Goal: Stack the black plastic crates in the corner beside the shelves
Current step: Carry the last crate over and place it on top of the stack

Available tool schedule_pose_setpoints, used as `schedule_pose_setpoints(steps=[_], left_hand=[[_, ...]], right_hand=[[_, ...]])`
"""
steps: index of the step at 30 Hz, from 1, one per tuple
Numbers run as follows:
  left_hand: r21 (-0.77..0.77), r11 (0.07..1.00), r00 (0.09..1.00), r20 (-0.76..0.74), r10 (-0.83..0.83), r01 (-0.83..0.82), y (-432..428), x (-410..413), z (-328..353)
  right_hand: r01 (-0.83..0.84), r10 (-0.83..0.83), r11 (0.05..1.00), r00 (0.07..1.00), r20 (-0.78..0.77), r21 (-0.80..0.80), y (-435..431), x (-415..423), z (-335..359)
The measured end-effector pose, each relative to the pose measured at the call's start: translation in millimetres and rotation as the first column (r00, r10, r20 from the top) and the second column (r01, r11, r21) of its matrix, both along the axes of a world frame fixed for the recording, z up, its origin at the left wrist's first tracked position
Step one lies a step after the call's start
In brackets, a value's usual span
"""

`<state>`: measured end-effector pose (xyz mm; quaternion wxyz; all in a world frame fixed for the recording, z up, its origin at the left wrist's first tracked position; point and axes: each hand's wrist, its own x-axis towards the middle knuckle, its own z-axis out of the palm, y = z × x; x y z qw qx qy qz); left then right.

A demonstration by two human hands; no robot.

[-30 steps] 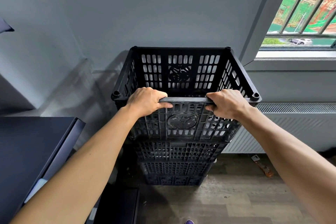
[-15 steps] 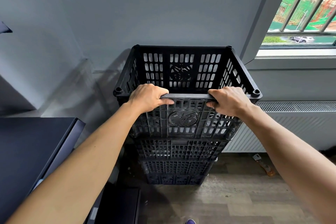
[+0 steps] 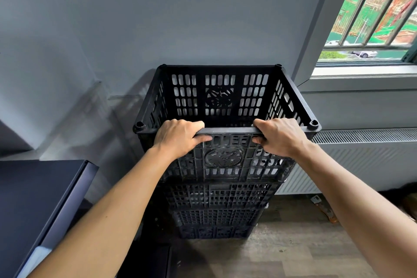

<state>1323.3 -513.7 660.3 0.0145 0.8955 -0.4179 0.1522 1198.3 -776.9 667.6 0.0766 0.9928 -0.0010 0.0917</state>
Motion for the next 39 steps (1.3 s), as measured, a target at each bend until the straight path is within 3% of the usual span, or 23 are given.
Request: schedule_pose_setpoints(steps=[14, 20, 29, 34, 39], left_hand=[[-0.001, 1.000, 1.000, 0.011, 0.002, -0.002, 2, -1, -3], [-0.050, 0.996, 0.996, 0.027, 0.080, -0.078, 2, -13, -10], [-0.096, 0.981, 0.984, -0.088, 0.158, -0.166, 1, -30, -11], [-0.121, 0.981, 0.956, -0.271, 0.115, -0.153, 3, -40, -1], [-0.190, 0.972, 0.957, -0.279, 0.082, -0.139, -5, -62, 12]], right_hand=[[0.057, -0.063, 0.995, 0.995, 0.075, 0.079, 14, -6, -2], [0.137, -0.143, 0.989, 0.983, 0.119, 0.055, 21, -10, -12], [0.020, -0.016, 0.975, 1.000, -0.021, 0.223, 14, -18, 1], [-0.007, 0.019, 0.985, 0.997, -0.069, 0.171, 13, -25, 5], [0.011, 0.019, 0.972, 0.992, -0.127, 0.233, 9, -38, 13]])
